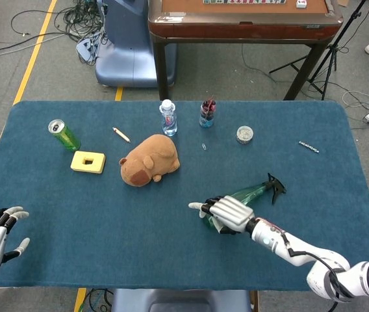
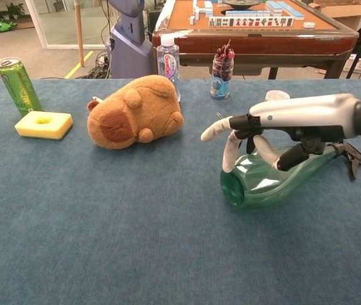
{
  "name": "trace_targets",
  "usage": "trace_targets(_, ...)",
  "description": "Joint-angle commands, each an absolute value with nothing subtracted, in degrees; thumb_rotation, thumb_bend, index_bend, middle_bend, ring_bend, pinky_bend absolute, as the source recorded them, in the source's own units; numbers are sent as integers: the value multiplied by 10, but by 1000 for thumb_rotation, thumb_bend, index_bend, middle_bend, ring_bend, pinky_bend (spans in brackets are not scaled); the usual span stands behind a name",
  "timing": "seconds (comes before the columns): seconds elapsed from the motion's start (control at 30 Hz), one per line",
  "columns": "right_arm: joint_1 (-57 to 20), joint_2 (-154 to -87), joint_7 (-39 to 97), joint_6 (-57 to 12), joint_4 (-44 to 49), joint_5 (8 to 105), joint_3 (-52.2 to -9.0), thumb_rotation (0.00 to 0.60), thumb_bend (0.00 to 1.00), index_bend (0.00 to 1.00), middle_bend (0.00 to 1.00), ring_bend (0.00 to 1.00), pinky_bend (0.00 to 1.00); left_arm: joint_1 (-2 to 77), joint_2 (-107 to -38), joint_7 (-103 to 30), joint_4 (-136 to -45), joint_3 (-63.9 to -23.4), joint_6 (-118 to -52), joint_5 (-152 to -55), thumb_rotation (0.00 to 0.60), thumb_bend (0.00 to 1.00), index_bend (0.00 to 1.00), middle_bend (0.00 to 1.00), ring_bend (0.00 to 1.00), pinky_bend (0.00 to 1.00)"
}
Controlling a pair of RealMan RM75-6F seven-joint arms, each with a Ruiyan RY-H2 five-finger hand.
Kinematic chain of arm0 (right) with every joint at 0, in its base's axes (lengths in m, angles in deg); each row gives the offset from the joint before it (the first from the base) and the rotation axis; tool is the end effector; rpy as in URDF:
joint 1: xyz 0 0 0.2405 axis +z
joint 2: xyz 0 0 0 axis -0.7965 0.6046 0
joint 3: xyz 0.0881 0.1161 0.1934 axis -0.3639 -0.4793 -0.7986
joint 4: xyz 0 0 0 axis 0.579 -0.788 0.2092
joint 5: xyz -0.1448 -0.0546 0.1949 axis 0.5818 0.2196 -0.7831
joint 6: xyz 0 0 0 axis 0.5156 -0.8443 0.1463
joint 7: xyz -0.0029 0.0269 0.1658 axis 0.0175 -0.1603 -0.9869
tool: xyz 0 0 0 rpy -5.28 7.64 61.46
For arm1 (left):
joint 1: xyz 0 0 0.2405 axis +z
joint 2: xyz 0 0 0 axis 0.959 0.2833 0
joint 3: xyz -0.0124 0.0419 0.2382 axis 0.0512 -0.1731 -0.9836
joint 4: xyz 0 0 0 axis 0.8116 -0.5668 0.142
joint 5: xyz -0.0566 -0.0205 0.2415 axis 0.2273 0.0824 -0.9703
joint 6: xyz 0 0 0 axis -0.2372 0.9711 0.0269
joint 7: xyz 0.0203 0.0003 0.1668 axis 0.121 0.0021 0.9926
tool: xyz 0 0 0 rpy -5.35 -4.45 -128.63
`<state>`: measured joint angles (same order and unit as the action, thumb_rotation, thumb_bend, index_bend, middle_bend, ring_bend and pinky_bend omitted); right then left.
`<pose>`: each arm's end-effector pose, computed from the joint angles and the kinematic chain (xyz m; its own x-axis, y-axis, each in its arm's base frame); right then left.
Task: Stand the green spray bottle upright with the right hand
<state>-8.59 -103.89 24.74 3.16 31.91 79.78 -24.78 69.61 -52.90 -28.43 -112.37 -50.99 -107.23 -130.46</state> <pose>-0.1135 -0.2953 -0.0304 0.4783 -0.5445 0.6891 -0.7986 -0.5960 0.0834 -0.3056 0.1929 0.1139 0.5167 0.0144 0.8560 0.8559 -0.0343 -0.5161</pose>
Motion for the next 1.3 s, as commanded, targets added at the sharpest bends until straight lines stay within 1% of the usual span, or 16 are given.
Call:
trace_targets(0.03, -106, -1026, 236, -21, 320, 829, -240, 600, 1000, 117, 317, 193, 259, 696, -529, -283, -1126, -511, -1073, -1308, 600, 260, 329, 249, 214, 226)
trace_targets(0.17, -106, -1027, 234, -38, 305, 814, -253, 600, 1000, 119, 317, 193, 259, 697, -528, -284, -1127, -511, -1076, -1310, 600, 260, 332, 249, 214, 226)
trace_targets(0.23, -99, -1045, 245, -36, 283, 790, -266, 600, 1000, 119, 317, 193, 259, 697, -528, -283, -1127, -510, -1075, -1307, 600, 260, 333, 249, 214, 226)
trace_targets(0.4, -64, -1098, 253, 8, 230, 720, -291, 600, 1000, 119, 306, 193, 259, 694, -530, -282, -1127, -511, -1072, -1311, 600, 260, 333, 249, 214, 226)
trace_targets(0.6, -23, -1140, 255, 69, 183, 671, -300, 600, 1000, 140, 306, 193, 259, 697, -529, -285, -1122, -511, -1074, -1306, 600, 260, 334, 249, 214, 226)
trace_targets(0.77, -5, -1160, 256, 100, 158, 657, -291, 600, 1000, 158, 324, 193, 259, 698, -530, -286, -1118, -513, -1072, -1307, 600, 260, 335, 249, 214, 226)
trace_targets(0.93, -9, -1152, 233, 109, 174, 659, -284, 600, 1000, 158, 325, 193, 260, 698, -530, -287, -1116, -513, -1071, -1305, 600, 260, 336, 249, 214, 226)
trace_targets(1.23, -46, -1105, 166, 85, 236, 741, -248, 600, 1000, 158, 339, 197, 259, 697, -536, -286, -1112, -513, -1065, -1301, 600, 260, 337, 249, 214, 227)
trace_targets(1.3, -51, -1087, 152, 84, 252, 768, -231, 600, 1000, 158, 340, 208, 260, 696, -536, -285, -1113, -514, -1064, -1304, 600, 260, 337, 249, 214, 226)
